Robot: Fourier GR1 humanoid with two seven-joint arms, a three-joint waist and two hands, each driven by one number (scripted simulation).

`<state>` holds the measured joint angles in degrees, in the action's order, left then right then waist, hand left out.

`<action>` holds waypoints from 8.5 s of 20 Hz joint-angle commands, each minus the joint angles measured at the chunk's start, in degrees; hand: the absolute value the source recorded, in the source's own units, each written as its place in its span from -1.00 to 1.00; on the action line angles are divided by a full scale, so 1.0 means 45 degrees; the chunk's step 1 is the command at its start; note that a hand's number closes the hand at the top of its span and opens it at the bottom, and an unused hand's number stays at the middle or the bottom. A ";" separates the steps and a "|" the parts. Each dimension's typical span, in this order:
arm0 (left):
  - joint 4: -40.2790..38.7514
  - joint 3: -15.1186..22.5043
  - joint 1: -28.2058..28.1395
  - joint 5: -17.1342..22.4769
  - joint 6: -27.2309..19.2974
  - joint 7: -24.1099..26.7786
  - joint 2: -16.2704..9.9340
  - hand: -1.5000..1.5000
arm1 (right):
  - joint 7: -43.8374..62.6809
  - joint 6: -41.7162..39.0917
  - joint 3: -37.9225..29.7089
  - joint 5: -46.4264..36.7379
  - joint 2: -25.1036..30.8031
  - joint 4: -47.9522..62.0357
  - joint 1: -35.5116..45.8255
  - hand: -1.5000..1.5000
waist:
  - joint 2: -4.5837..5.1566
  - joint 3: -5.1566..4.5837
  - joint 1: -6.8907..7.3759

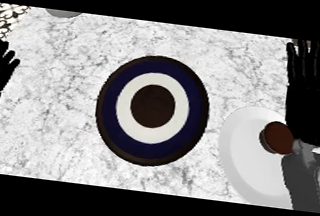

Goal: Pick the cupcake from the plate and place it in the plate

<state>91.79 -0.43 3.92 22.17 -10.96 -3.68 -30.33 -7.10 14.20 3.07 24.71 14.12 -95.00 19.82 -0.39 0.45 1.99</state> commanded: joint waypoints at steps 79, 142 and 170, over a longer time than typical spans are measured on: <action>-0.1565 -0.1434 -0.2033 -0.6581 0.2352 0.2648 0.2397 0.00 | 0.5376 -0.7000 -0.1020 -0.7737 0.2361 0.5908 -0.1749 -1.00 | 0.0085 -0.0100 -0.0408; -0.1759 -0.2060 -0.1546 -0.7435 0.2764 0.2413 0.2892 0.00 | -0.4974 -0.8023 0.1182 -1.0602 -0.1207 1.0164 0.8421 1.00 | 0.0023 -0.0104 -0.0487; -0.1791 -0.1693 -0.1370 -0.8020 0.2652 0.2714 0.3553 0.00 | -0.2425 -0.5350 0.0398 -0.4829 -0.2615 1.3384 0.8703 -1.00 | 0.0205 -0.0100 -0.0148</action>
<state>84.49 -8.39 -2.31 -13.30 1.43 7.74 -14.86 -17.89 -9.80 11.12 -0.77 0.65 -39.04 56.82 0.35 0.01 1.22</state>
